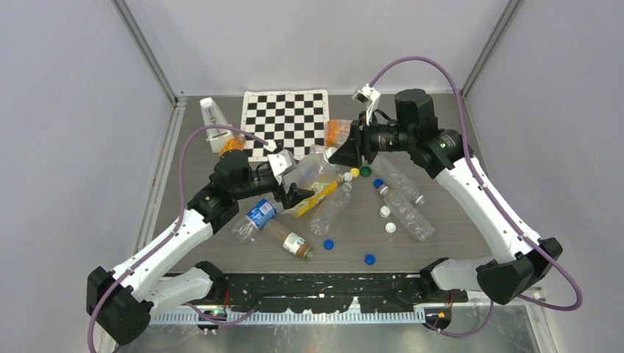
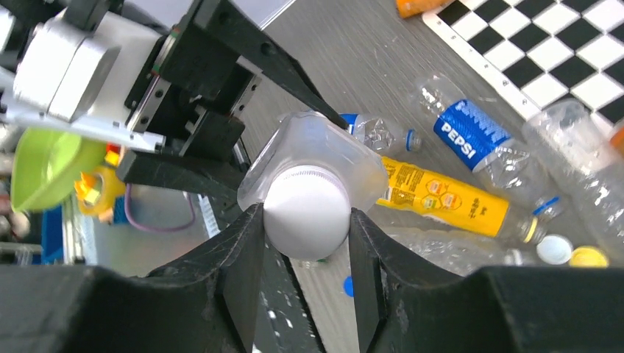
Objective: Screw on the bottle caps
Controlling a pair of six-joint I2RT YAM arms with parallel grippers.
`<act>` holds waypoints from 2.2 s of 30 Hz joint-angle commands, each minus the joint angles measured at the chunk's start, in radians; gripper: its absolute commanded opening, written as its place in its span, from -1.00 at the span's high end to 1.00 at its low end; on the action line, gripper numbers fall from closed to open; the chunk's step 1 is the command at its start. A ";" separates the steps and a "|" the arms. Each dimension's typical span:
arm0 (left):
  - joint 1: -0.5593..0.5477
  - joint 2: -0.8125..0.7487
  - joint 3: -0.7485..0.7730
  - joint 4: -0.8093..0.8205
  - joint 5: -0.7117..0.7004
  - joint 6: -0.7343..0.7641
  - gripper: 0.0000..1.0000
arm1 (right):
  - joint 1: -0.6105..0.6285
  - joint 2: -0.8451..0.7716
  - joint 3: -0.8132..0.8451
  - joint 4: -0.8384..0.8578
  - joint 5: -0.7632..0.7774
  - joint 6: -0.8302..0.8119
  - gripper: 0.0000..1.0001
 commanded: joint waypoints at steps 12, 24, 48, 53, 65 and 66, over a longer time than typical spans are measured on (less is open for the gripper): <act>-0.015 0.007 0.007 0.164 -0.145 0.079 1.00 | 0.258 -0.022 -0.078 -0.009 0.726 0.821 0.98; -0.014 -0.017 -0.015 0.097 -0.201 0.091 1.00 | 0.284 -0.124 -0.041 0.035 0.891 0.494 -0.33; -0.014 -0.071 -0.023 -0.003 -0.081 0.098 1.00 | 0.072 -0.153 -0.035 -0.038 0.053 -0.351 -0.38; -0.015 -0.065 -0.012 -0.003 -0.019 0.106 1.00 | 0.066 -0.114 -0.008 -0.033 0.001 -0.410 -0.37; -0.015 -0.053 0.007 -0.037 0.012 0.114 1.00 | 0.066 -0.064 0.023 -0.043 -0.030 -0.439 -0.26; -0.015 -0.054 0.009 -0.037 0.014 0.114 1.00 | 0.066 -0.063 0.023 -0.043 -0.030 -0.439 -0.25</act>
